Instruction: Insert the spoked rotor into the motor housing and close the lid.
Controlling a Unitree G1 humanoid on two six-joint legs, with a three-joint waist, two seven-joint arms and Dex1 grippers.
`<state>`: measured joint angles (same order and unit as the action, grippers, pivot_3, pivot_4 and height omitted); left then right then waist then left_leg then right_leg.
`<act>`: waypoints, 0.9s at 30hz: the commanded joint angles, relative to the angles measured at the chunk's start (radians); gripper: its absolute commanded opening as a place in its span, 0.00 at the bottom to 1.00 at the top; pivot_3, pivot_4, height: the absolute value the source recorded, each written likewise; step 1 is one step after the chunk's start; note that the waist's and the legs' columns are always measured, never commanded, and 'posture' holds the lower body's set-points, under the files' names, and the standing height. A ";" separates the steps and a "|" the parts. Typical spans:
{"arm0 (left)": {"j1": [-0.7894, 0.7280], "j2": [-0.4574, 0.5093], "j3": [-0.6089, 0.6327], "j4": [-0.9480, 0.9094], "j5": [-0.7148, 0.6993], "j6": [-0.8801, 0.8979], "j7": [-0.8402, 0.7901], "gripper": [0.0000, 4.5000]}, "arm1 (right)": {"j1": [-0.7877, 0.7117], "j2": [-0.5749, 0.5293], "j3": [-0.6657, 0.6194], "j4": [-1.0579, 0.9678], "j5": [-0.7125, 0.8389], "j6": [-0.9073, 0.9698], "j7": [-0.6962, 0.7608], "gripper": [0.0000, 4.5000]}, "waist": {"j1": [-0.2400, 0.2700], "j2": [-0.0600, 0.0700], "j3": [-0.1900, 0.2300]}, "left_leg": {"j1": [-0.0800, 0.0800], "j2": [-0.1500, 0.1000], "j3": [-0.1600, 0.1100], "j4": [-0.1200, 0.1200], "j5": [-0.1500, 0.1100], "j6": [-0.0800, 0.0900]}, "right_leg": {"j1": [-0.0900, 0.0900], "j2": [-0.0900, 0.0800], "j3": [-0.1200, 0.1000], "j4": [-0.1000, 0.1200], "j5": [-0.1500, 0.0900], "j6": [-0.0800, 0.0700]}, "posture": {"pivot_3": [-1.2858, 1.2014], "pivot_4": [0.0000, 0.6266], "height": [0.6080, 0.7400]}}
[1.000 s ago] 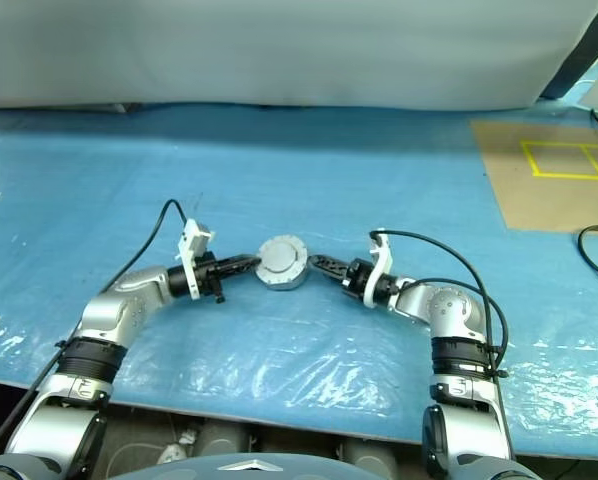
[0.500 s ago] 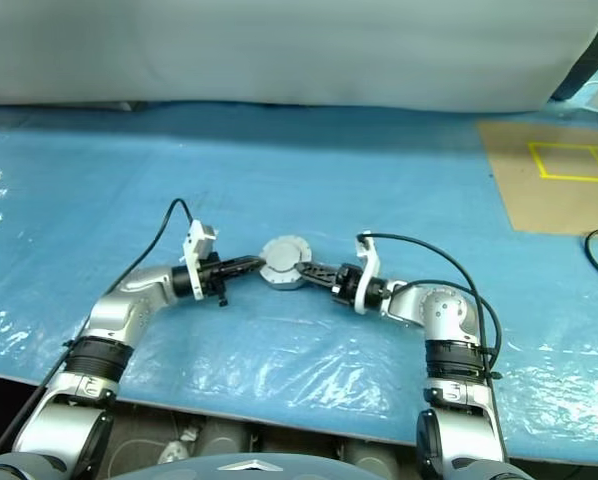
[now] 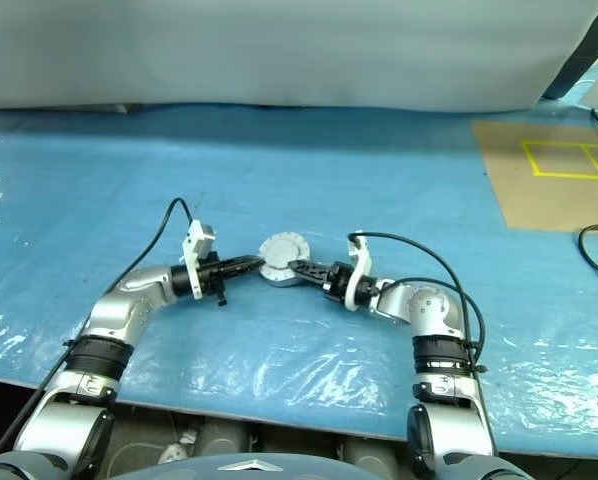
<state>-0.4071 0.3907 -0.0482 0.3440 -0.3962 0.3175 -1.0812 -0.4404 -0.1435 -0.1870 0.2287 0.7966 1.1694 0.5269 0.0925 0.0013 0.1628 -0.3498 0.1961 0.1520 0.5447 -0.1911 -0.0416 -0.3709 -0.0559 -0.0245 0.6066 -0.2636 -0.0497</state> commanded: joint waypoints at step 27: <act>0.013 0.007 0.020 -0.077 -0.009 0.087 0.031 0.00 | -0.017 0.021 -0.004 0.106 -0.046 -0.067 -0.029 0.24 | -0.001 0.000 -0.001 | 0.001 0.000 0.001 -0.001 0.000 0.000 | 0.000 -0.001 0.001 -0.001 0.000 0.000 | 0.52 0.24 1.00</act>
<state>-0.3983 0.3929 -0.0414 0.2977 -0.3946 0.3944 -1.0584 -0.4736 -0.1209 -0.2016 0.2915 0.7874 1.0963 0.5308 0.0915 0.0017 0.1622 -0.3488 0.1962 0.1531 0.5440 -0.1910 -0.0412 -0.3708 -0.0566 -0.0232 0.6054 -0.2640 -0.0498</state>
